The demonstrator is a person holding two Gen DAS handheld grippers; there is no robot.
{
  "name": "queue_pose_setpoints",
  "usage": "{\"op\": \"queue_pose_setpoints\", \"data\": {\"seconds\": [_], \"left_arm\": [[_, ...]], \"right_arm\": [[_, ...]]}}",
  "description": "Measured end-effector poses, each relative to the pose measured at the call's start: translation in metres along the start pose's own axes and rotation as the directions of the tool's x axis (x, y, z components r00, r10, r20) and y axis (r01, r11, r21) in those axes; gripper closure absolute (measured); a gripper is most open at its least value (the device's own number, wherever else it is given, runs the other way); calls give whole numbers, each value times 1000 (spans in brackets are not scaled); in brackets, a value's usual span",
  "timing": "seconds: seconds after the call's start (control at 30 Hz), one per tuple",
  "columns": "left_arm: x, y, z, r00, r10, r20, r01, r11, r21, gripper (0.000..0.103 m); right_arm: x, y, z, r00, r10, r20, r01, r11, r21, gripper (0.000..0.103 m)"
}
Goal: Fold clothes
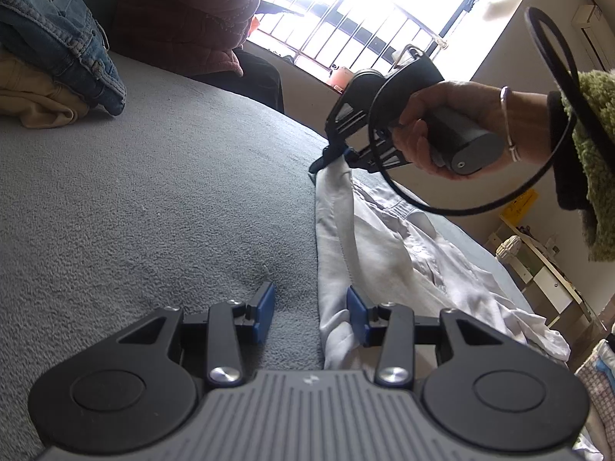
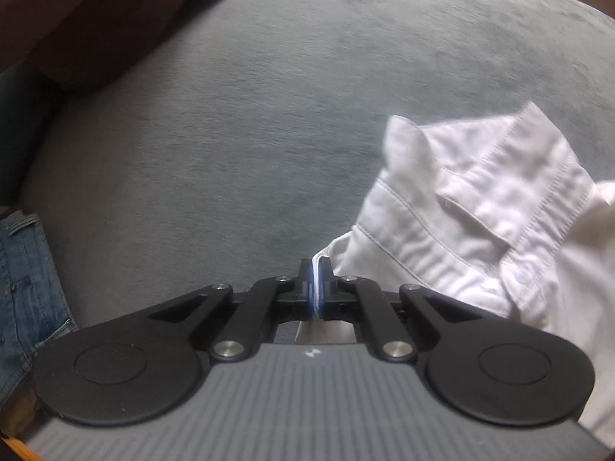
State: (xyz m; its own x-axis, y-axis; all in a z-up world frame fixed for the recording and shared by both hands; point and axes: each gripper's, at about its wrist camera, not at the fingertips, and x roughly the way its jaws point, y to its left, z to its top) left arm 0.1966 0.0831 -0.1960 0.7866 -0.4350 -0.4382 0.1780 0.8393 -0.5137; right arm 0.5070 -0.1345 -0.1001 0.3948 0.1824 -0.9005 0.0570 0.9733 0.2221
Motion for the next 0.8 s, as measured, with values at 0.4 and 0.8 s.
{"op": "queue_pose_setpoints", "data": {"seconds": [0.4, 0.8], "left_arm": [[0, 0, 0, 1000, 1, 0, -1, 1000, 1, 60], [0, 1, 1, 1000, -1, -2, 1, 1000, -3, 60]], "right_arm": [[-22, -27, -7, 962, 165, 219, -186, 979, 79, 64], [-83, -67, -72, 971, 149, 188, -122, 981, -148, 64]]}}
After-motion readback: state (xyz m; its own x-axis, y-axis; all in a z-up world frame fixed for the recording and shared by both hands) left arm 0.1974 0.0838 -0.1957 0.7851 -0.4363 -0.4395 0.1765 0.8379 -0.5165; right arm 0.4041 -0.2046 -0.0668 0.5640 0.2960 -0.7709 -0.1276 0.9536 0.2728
